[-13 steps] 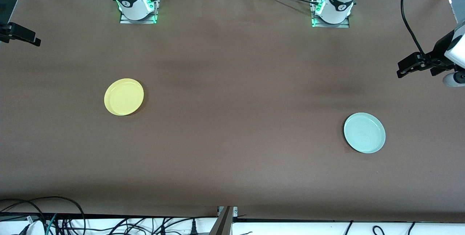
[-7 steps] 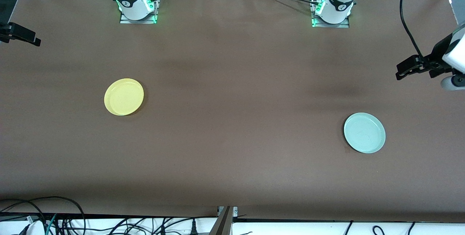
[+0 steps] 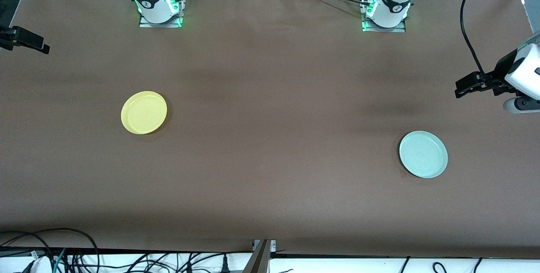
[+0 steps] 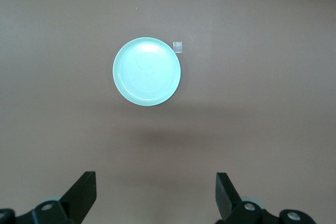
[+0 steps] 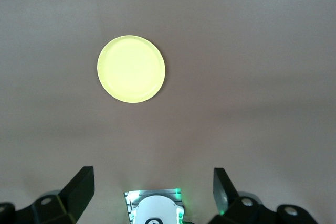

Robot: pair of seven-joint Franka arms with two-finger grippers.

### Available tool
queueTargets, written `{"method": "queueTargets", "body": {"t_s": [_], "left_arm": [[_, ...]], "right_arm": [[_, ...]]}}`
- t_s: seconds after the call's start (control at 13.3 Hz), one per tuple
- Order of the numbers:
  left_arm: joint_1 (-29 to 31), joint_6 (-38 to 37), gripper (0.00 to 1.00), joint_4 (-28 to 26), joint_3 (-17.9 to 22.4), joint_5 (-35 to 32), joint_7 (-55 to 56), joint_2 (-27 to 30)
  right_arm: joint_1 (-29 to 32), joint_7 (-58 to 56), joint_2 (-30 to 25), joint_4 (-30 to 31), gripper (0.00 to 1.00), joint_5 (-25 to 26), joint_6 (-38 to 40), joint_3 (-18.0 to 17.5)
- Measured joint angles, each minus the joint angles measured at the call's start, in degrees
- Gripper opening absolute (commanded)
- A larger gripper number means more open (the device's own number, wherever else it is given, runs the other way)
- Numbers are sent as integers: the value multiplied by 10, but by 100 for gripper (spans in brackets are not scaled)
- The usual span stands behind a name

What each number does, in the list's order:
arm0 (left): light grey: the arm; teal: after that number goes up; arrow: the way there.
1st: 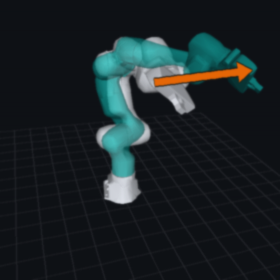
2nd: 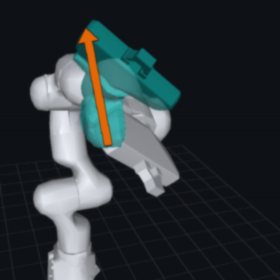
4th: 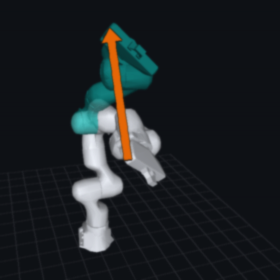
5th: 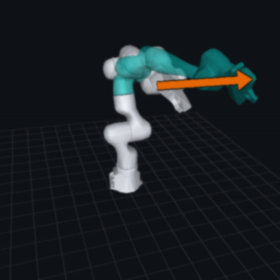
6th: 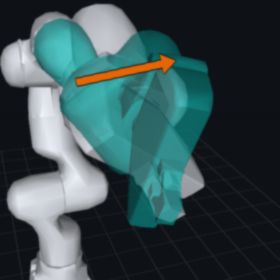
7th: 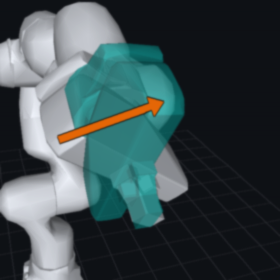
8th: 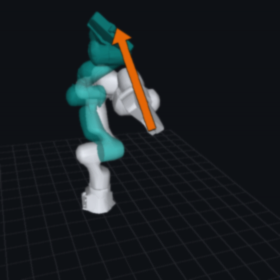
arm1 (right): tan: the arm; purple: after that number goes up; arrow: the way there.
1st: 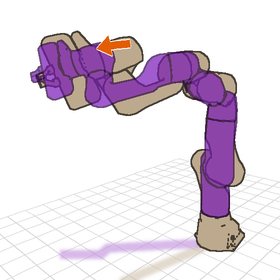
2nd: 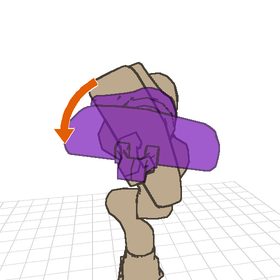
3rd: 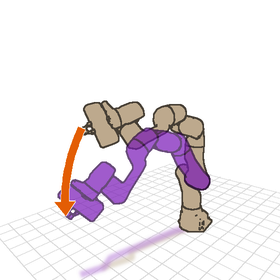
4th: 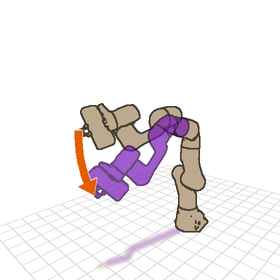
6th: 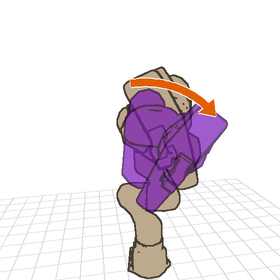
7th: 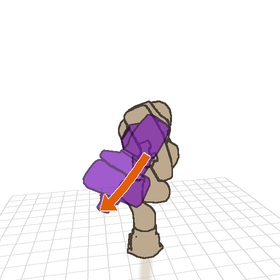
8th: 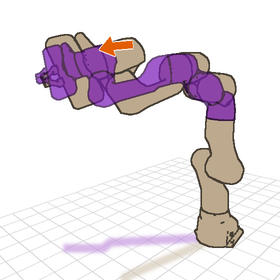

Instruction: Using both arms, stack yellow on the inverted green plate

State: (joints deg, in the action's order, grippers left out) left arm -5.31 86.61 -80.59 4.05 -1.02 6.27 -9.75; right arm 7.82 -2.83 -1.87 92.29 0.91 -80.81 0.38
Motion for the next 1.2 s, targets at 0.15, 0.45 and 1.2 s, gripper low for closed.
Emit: {"method": "queueTargets", "body": {"t_s": [0.15, 0.45, 1.2], "left_arm": [[1, -1, 100, 1, 1, 0, 0, 0], [5, -5, 100, 2, 4, 0, 3, 0], [9, -10, 100, 1, 5, 0, 3, -11]], "right_arm": [[0, 0, 0, 0, 100, 0, 0, 0], [0, 0, 0, 0, 100, 0, 0, 3], [-1, 0, 0, 0, 100, 0, 0, 0]]}}
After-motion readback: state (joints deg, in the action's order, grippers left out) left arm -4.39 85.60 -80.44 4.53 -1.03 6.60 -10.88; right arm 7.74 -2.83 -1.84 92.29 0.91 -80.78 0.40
